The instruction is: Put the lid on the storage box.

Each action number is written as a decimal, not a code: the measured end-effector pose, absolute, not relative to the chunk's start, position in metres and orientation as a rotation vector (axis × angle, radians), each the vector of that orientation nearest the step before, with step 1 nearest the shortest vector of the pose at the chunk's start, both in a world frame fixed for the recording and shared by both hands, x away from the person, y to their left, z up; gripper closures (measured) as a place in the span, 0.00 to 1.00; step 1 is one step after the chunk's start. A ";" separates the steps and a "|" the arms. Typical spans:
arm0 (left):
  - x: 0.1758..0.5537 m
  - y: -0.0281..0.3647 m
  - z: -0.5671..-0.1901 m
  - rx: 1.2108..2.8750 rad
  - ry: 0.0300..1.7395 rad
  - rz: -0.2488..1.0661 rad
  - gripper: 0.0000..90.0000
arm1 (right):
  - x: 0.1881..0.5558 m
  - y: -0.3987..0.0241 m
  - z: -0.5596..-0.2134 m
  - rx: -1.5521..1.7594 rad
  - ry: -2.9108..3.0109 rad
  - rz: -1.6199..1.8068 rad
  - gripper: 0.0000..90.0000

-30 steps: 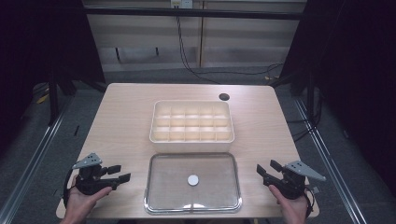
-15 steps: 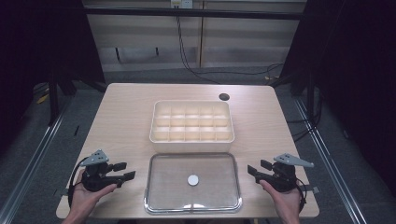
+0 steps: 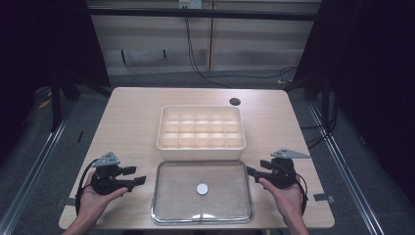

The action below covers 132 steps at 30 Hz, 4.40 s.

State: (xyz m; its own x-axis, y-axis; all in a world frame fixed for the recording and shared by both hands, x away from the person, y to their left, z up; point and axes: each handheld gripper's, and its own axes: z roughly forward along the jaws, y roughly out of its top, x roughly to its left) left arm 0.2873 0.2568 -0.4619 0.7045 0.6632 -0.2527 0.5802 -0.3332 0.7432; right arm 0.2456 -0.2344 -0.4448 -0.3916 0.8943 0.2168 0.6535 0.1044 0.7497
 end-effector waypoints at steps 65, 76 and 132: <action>0.284 0.217 -0.497 2.166 0.864 -0.009 0.65 | 0.262 -0.235 -0.506 1.912 2.005 1.313 0.72; 0.286 0.218 -0.498 2.155 0.881 0.000 0.64 | 0.257 -0.245 -0.506 1.969 1.916 1.527 0.79; 0.295 0.223 -0.501 2.033 0.969 -0.119 0.43 | 0.256 -0.237 -0.491 1.756 2.052 1.799 0.82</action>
